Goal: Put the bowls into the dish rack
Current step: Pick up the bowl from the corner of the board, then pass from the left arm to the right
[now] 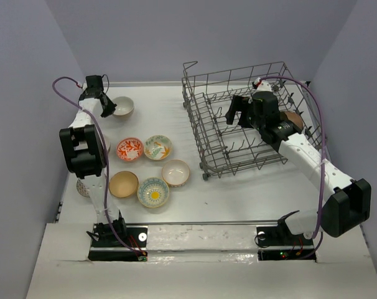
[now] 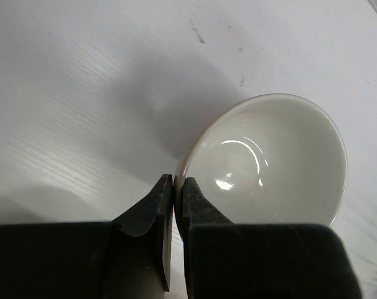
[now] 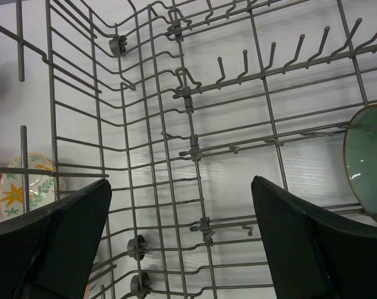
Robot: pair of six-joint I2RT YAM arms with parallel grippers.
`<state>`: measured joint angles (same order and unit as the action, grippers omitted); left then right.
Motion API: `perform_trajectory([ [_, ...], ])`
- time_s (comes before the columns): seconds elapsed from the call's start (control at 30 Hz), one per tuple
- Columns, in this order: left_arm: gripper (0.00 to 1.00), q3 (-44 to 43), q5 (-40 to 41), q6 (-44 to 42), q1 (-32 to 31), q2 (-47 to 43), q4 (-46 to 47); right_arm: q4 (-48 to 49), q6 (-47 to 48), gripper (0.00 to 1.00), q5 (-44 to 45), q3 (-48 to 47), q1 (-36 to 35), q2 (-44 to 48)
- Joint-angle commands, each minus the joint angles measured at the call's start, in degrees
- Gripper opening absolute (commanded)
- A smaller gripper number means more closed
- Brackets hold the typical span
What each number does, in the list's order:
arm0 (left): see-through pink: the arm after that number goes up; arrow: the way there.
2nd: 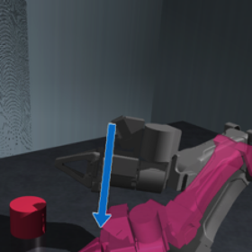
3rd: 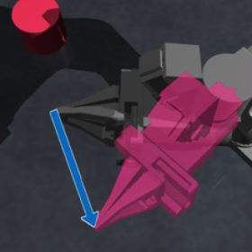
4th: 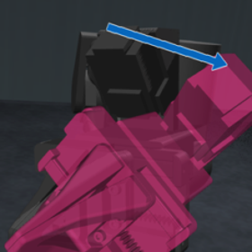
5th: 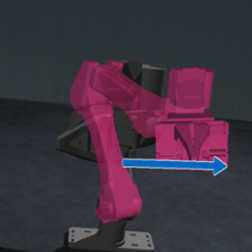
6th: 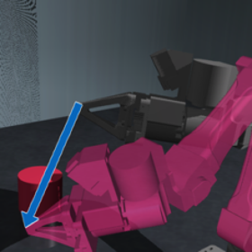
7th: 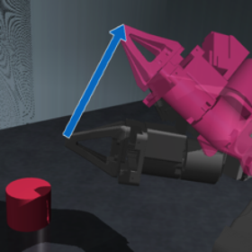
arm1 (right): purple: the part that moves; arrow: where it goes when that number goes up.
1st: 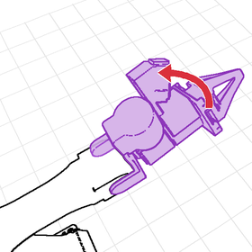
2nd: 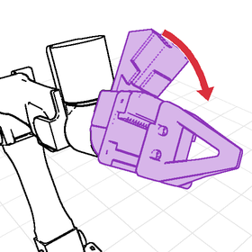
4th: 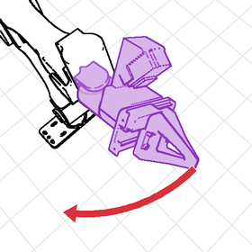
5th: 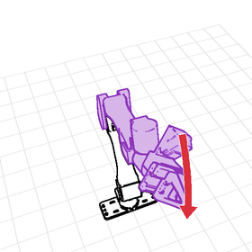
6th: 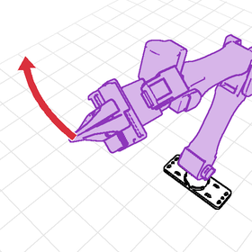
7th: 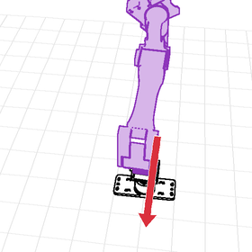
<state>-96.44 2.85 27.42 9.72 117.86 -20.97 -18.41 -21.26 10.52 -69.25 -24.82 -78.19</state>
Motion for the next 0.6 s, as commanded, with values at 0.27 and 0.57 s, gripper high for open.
perform_trajectory([
  [0.27,0.0,-7.0,-0.1,-1.7,-9.1,-18.1,-0.6,1.5,-1.5,1.0,-1.8,-4.7,-0.2,-0.4],
  [0.57,0.0,-1.6,-1.4,-3.0,-17.6,-26.5,-0.2,-3.1,0.3,0.98,1.2,-18.6,-10.1,-8.4],
])
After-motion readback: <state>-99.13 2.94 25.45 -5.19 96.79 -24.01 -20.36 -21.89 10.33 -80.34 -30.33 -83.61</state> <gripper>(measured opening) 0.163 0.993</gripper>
